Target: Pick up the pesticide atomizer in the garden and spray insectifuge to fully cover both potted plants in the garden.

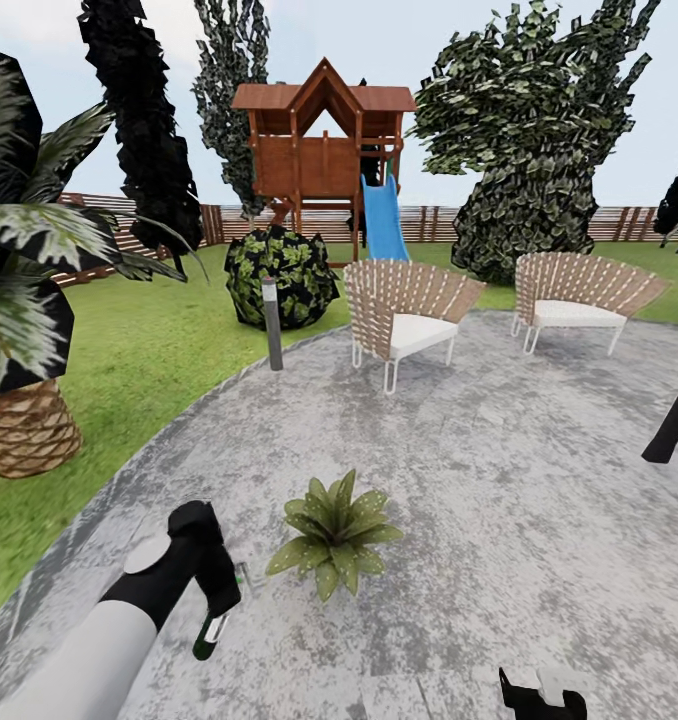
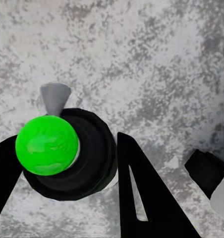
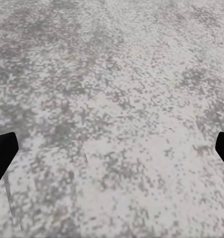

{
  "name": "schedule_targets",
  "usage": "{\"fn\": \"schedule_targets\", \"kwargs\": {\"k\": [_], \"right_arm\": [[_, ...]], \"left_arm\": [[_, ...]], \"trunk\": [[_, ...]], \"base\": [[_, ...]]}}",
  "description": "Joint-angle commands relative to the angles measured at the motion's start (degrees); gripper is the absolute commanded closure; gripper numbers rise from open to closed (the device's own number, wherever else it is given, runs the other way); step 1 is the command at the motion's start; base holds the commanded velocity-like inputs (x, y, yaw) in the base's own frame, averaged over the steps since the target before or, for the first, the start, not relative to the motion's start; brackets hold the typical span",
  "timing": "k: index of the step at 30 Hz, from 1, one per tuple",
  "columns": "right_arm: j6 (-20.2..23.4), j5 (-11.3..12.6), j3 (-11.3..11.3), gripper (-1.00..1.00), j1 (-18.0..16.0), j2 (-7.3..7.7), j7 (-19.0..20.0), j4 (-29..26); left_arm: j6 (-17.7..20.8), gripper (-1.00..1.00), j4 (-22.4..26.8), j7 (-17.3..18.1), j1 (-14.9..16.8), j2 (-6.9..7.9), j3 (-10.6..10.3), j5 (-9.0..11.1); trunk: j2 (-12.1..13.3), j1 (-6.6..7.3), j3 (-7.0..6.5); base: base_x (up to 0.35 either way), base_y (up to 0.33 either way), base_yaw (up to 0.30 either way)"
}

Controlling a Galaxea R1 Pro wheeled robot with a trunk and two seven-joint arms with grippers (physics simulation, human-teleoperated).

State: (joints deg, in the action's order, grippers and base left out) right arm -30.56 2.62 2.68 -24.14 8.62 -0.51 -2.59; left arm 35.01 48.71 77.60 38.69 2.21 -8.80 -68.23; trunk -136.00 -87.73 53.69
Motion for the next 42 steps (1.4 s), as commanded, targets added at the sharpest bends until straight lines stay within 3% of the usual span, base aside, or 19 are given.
{"fn": "schedule_targets", "kwargs": {"k": [1,2,6,9,12,19,21,23,26,28,29,33,35,39,42], "right_arm": [[-0.2,0.2,0.22,-1.0,-0.03,0.0,0.16,0.05],[-0.2,0.2,0.22,-1.0,-0.03,-0.02,0.16,0.05],[-0.13,0.2,0.22,-1.0,-0.03,-0.01,0.16,0.05],[-0.12,0.2,0.22,-1.0,-0.03,0.0,0.2,0.05],[-0.11,0.2,0.22,-1.0,-0.03,0.0,0.2,0.05],[-0.03,-0.18,-0.07,-1.0,-0.03,0.04,0.41,-0.19],[-0.03,-2.66,-2.33,-1.0,-0.03,0.13,0.6,-2.55],[0.14,-8.39,-6.69,-1.0,-0.03,0.12,0.73,-7.64],[0.27,-13.84,-9.13,-1.0,-0.05,-0.01,1.84,-12.26],[0.46,-16.39,-9.58,-1.0,-0.1,-0.15,7.93,-15.13],[1.39,-17.38,-9.71,-1.0,-0.11,-0.22,15.05,-17.41],[7.82,-18.02,-9.79,-1.0,-0.06,-0.29,31.01,-24.46],[10.34,-18.06,-9.8,-1.0,-0.1,-0.48,36.92,-27.77],[13.31,-18.26,-9.88,-1.0,-0.12,-0.73,44.23,-32.77],[13.78,-18.32,-9.96,-1.0,-0.12,-0.87,48.79,-35.38]], "left_arm": [[-1.06,1.0,0.07,-0.63,-0.35,0.21,0.31,1.26],[-3.28,1.0,0.07,-2.25,-0.98,0.36,1.65,3.17],[-9.53,1.0,0.05,-5.87,-2.52,0.47,8.53,7.15],[-14.15,1.0,-0.01,-6.5,-2.81,0.45,12.1,7.96],[-15.64,1.0,-0.36,-6.62,-2.9,0.43,13.3,8.16],[-16.01,1.0,-3.14,-6.83,-2.92,0.48,13.67,8.04],[-16.04,1.0,-3.29,-6.84,-2.9,0.45,13.7,8.07],[-16.09,1.0,-3.34,-6.79,-2.88,0.38,13.78,8.17],[-16.11,1.0,-3.36,-6.77,-2.84,0.35,13.87,8.19],[-16.11,1.0,-3.36,-6.76,-2.84,0.34,13.86,8.2],[-16.16,1.0,-3.36,-6.75,-2.84,0.32,13.74,8.18],[-16.41,1.0,-3.36,-6.68,-2.79,0.37,13.46,8.05],[-16.96,1.0,-3.36,-6.67,-2.81,0.35,13.27,7.98],[-22.06,1.0,-3.36,-6.6,-2.82,0.19,13.28,8.13],[-23.5,1.0,-3.36,-6.59,-2.81,0.17,13.57,8.19]], "trunk": [[-0.03,0.01,0.05],[-0.03,0.01,0.05],[-0.03,0.01,0.05],[-0.03,0.01,0.05],[-0.03,0.01,0.05],[-0.03,0.01,0.05],[-0.03,0.01,0.05],[-0.03,0.01,0.05],[-0.03,0.01,0.05],[-0.03,0.01,0.05],[-0.03,0.01,0.05],[-0.03,0.01,0.05],[-0.03,0.01,0.05],[-0.03,0.01,0.05],[-0.03,0.01,0.05]], "base": [[-0.003,0.0,0.01],[-0.002,0.0,0.005],[-0.001,0.0,0.002],[-0.068,0.0,0.0],[-0.263,-0.044,0.0],[-0.318,-0.099,0.0],[-0.323,-0.062,0.0],[-0.327,-0.019,0.0],[-0.329,-0.005,0.0],[-0.33,-0.001,0.0],[-0.33,0.0,0.0],[-0.207,0.0,0.0],[-0.038,0.0,0.0],[-0.008,0.0,0.0],[-0.001,0.0,0.0]]}}
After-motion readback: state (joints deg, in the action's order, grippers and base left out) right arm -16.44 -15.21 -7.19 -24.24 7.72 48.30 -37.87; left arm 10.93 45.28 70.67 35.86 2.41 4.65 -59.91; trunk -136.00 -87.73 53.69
